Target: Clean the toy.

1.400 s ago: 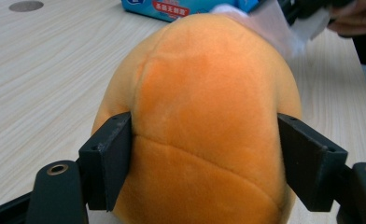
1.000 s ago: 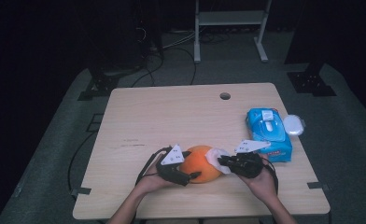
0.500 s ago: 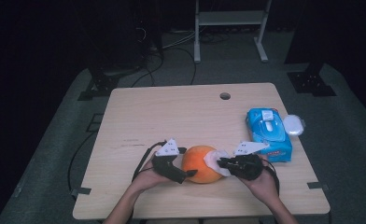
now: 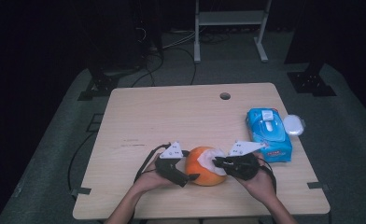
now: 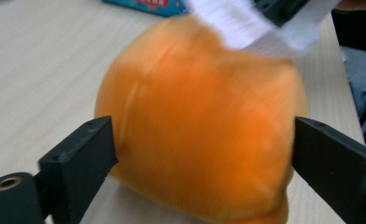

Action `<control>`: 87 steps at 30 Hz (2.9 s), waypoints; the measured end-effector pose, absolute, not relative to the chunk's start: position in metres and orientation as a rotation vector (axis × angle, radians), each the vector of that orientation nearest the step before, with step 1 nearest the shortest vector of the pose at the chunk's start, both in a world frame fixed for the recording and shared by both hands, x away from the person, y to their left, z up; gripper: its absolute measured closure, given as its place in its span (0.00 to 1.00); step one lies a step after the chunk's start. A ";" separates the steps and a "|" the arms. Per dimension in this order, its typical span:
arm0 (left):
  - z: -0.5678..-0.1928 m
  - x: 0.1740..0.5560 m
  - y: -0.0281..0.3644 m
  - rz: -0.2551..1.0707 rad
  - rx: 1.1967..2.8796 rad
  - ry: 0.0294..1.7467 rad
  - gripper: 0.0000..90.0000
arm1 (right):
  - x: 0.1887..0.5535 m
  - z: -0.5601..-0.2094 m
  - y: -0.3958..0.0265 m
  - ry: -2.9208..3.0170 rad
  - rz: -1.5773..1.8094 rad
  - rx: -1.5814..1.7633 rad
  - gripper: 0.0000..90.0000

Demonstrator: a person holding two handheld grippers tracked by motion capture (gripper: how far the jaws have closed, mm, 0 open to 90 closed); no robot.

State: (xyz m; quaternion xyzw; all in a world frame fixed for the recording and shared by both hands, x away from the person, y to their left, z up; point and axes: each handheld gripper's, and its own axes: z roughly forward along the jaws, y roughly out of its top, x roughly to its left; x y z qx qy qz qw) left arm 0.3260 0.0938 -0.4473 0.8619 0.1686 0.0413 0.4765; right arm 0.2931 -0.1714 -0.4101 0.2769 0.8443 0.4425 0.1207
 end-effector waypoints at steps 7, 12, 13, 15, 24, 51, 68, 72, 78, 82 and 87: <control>-0.437 0.316 0.086 0.161 2.127 0.364 0.27 | 0.282 -0.398 -0.177 2.424 1.295 0.791 0.92; -0.434 0.309 0.079 0.216 2.164 0.317 0.30 | 0.275 -0.394 -0.154 2.417 1.298 0.693 0.92; -0.434 0.310 0.080 0.209 2.158 0.324 0.30 | 0.276 -0.396 -0.153 2.423 1.284 0.685 0.92; -0.435 0.310 0.081 0.198 2.141 0.340 0.31 | 0.280 -0.398 -0.159 2.423 1.278 0.715 0.92; -0.433 0.304 0.073 0.238 2.164 0.308 0.31 | 0.271 -0.393 -0.146 2.419 1.325 0.704 0.93; -0.434 0.305 0.075 0.151 2.103 0.339 0.34 | 0.280 -0.391 -0.151 2.428 1.248 0.720 0.93; -0.441 0.313 0.081 0.110 2.121 0.342 0.27 | 0.283 -0.400 -0.156 2.472 1.242 0.742 0.93; -0.444 0.316 0.087 0.081 2.137 0.367 0.29 | 0.286 -0.401 -0.165 2.462 1.242 0.769 0.93; -0.432 0.317 0.082 0.110 2.095 0.342 0.18 | 0.284 -0.401 -0.170 2.439 1.262 0.800 0.93; -0.435 0.315 0.079 0.141 2.107 0.340 0.23 | 0.283 -0.401 -0.163 2.446 1.277 0.768 0.93; -0.443 0.321 0.090 0.107 2.132 0.400 0.29 | 0.288 -0.403 -0.176 2.443 1.276 0.817 0.93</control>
